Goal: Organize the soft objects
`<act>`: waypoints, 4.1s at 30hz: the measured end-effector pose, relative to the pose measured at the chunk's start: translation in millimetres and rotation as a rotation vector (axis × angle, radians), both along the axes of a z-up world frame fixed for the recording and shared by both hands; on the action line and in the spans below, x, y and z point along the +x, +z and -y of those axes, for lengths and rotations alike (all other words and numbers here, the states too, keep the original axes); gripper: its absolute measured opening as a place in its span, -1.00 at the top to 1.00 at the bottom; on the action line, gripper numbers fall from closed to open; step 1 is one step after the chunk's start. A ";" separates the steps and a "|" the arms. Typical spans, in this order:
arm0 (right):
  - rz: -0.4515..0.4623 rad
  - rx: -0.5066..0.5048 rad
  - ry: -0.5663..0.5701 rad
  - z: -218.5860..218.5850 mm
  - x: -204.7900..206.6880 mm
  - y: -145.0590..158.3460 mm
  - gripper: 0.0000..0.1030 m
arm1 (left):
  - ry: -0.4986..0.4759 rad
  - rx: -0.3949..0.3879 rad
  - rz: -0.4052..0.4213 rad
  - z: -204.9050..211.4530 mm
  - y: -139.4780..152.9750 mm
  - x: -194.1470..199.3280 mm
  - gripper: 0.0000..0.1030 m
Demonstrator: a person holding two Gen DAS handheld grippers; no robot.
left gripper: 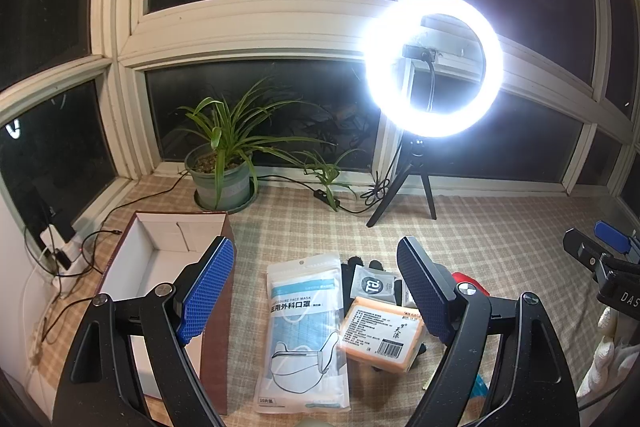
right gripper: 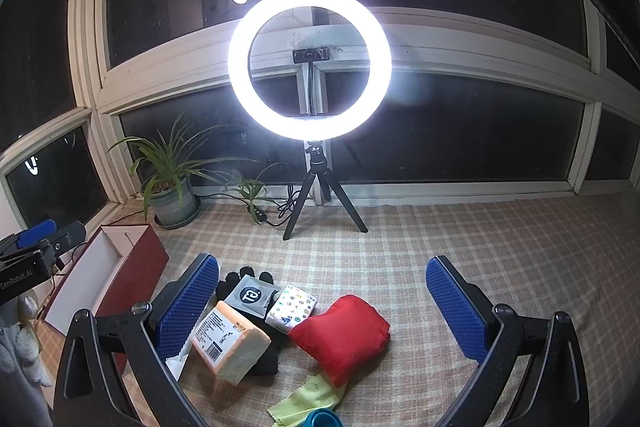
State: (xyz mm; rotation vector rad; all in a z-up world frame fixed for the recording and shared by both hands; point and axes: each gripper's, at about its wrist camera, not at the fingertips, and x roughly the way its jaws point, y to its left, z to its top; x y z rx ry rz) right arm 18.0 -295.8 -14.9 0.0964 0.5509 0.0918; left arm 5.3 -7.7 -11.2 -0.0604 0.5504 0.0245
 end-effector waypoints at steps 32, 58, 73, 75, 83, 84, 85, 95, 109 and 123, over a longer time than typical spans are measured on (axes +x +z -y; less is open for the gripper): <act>-0.089 0.017 0.118 -14.9 22.4 -18.2 -0.99 | 0.010 -0.080 -0.105 -16.1 -35.6 5.5 -0.63; -0.401 0.218 0.112 87.3 103.0 -102.7 -0.99 | -0.338 -0.175 -0.398 110.5 -108.8 37.2 -0.61; -0.620 0.343 0.267 103.9 165.2 -186.5 -0.99 | -0.380 -0.156 -0.633 187.8 -171.2 98.7 -0.60; -0.636 0.341 0.284 101.4 172.2 -192.2 -0.99 | -0.363 -0.166 -0.648 188.1 -176.0 104.1 -0.60; -0.717 0.347 0.346 91.5 189.2 -215.0 -0.99 | -0.325 -0.195 -0.692 190.1 -193.1 121.4 -0.60; -0.724 0.354 0.351 90.8 189.8 -217.3 -0.99 | -0.326 -0.200 -0.697 190.5 -194.6 121.3 -0.60; -0.733 0.365 0.357 90.0 190.7 -219.7 -0.99 | -0.327 -0.202 -0.703 191.2 -196.7 121.7 -0.60; -0.776 0.427 0.391 88.1 191.9 -230.3 -0.67 | -0.359 -0.208 -0.716 204.4 -207.6 128.7 -0.48; -0.798 0.476 0.377 105.9 178.4 -230.3 -0.28 | -0.459 -0.192 -0.727 246.2 -220.8 159.8 -0.31; -0.691 0.421 0.303 118.6 143.7 -175.6 -0.04 | -0.539 -0.178 -0.638 268.6 -182.6 147.6 -0.29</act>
